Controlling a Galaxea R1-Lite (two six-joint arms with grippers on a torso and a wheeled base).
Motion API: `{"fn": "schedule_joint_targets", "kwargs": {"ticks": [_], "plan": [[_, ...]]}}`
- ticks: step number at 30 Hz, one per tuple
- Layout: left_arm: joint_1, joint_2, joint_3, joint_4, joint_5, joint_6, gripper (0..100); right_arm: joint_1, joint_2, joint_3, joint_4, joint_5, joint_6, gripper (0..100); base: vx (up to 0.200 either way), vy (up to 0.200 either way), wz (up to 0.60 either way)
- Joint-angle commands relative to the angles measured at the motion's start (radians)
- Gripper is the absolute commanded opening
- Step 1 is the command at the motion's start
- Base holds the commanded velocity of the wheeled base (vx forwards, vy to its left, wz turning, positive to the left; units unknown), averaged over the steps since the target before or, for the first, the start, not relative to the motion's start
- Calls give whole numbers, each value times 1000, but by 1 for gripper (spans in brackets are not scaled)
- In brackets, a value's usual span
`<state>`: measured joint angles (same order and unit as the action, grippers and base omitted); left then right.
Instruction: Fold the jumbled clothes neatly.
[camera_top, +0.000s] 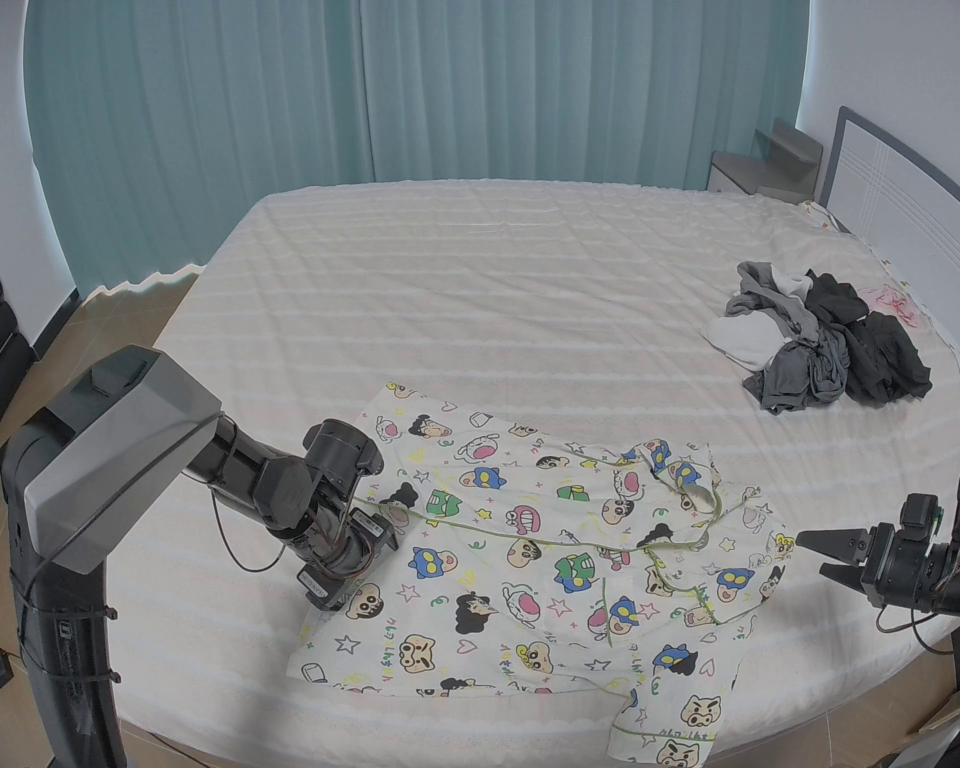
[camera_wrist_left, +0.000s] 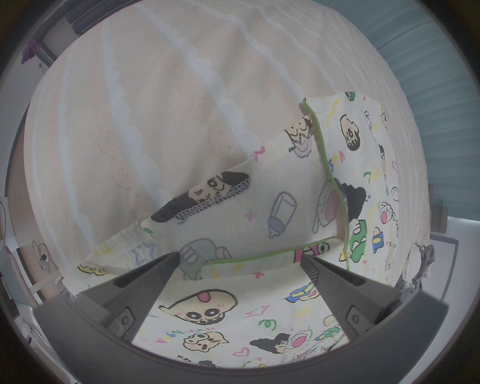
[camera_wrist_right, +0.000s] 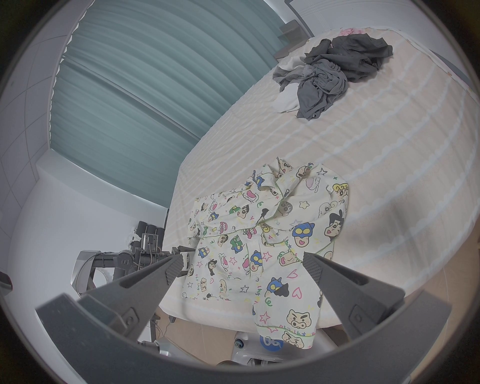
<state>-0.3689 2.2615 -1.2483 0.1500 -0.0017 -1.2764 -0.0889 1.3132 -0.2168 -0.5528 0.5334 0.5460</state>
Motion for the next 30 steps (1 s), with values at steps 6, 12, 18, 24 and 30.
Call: {"fn": "schedule_joint_targets", "kwargs": {"ticks": [6,12,18,24,30], "plan": [[-36,9,-16,33,3,3,0,0,0,1,-1,0,-1,100,0,0,0],[-65,6,-19,74,3,5,0,-2,1,-1,-1,0,0,100,0,0,0],[-117,-31,-5,85,3,-4,0,-2,4,-1,-1,0,0,100,0,0,0],[-160,-68,-6,66,80,-4,0,-2,1,-1,-1,0,0,100,0,0,0],[-145,-112,-2,26,189,6,0,-2,1,-1,-1,0,0,100,0,0,0]]}}
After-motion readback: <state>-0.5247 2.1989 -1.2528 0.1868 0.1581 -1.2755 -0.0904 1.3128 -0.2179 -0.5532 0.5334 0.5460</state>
